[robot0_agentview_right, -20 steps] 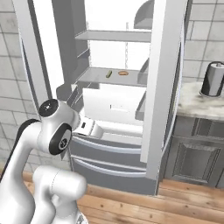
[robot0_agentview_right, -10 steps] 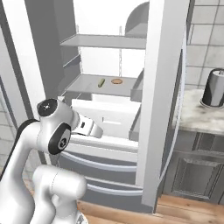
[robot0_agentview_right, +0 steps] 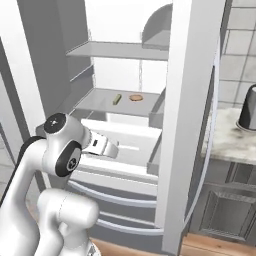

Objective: Pick the egg and butter from the fridge and place them by the bowl for mixing.

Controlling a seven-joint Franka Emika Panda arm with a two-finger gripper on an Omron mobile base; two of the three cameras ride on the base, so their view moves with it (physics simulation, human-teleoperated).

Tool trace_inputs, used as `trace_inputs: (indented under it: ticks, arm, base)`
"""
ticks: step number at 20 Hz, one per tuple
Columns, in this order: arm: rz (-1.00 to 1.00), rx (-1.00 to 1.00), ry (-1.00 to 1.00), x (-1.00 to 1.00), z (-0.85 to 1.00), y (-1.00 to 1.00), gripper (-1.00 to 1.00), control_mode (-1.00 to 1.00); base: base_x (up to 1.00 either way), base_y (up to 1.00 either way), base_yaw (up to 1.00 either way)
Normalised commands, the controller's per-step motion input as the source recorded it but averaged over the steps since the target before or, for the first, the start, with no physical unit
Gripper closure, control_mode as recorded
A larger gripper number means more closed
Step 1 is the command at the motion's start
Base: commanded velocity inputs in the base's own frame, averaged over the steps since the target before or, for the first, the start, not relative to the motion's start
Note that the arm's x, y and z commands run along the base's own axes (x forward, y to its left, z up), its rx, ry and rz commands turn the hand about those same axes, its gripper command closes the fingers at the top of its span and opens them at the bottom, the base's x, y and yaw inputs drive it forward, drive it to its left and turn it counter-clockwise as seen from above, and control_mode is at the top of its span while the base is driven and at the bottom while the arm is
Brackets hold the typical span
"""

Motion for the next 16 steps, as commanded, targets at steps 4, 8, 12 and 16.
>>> trace_inputs:
  ticks: [4,8,12,16]
  arm:
    - [0.00,0.00,0.00,0.00,0.00,0.00,-1.00,1.00]
    - [0.00,0.00,0.00,0.00,0.00,0.00,-1.00,1.00]
    - [0.00,0.00,0.00,0.00,0.00,0.00,-1.00,1.00]
    - [0.00,0.00,0.00,0.00,0.00,0.00,-1.00,1.00]
  base:
    - [0.64,-0.11,0.03]
    - [0.59,-0.06,0.00]
    - [0.72,0.00,0.00]
    - [0.80,0.00,0.00]
